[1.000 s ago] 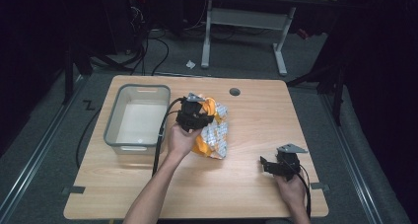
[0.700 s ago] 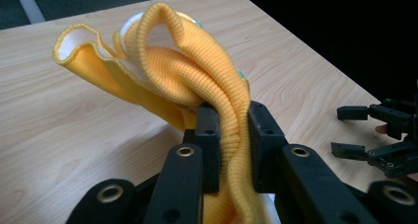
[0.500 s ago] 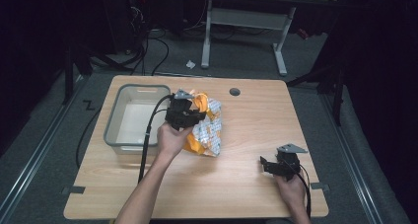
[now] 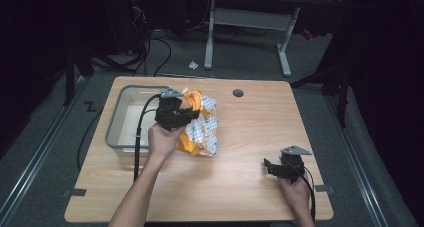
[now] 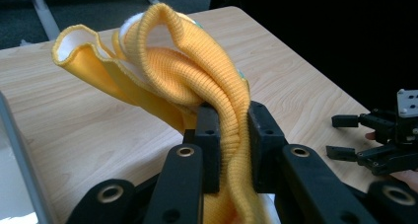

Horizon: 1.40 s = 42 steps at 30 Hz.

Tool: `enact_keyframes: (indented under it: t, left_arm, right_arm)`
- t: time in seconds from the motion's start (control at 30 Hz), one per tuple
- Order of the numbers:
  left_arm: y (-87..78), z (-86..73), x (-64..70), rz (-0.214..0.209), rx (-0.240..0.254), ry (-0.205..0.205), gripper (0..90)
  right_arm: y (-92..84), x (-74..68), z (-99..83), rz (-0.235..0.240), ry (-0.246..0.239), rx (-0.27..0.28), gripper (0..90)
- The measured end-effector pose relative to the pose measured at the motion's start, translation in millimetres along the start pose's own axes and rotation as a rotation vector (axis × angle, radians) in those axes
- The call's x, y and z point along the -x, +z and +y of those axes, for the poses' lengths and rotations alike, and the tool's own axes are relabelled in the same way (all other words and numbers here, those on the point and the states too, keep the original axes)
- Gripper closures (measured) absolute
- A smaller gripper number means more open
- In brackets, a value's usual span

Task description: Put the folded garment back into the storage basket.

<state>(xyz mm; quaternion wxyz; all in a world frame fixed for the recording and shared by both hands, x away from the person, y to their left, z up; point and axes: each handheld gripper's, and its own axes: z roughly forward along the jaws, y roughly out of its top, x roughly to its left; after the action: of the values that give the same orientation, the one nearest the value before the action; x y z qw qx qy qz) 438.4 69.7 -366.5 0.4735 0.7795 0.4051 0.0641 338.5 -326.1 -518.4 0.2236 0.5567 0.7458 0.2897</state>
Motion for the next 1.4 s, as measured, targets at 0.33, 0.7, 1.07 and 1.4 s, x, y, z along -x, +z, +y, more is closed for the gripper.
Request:
enact_keyframes:
  t: [0.33, 0.7, 1.07, 1.4]
  left_arm:
    - [-19.6, 2.5, -9.6, 0.011, 0.027, -0.017, 78.3]
    - [-40.4, 5.6, -20.5, 0.045, 0.037, -0.019, 78.3]
    - [-60.9, 6.9, -34.6, 0.087, 0.052, -0.034, 78.4]
    - [-71.1, 4.0, -46.5, 0.096, 0.063, -0.048, 78.4]
  right_arm:
    - [0.0, 0.0, 0.0, 0.0, 0.0, 0.0, 21.2]
    - [0.0, -0.1, 0.0, 0.0, 0.001, 0.001, 21.2]
    - [0.0, -0.1, 0.0, -0.001, 0.001, 0.0, 21.2]
    - [0.0, 0.0, 0.0, 0.0, 0.0, 0.0, 21.2]
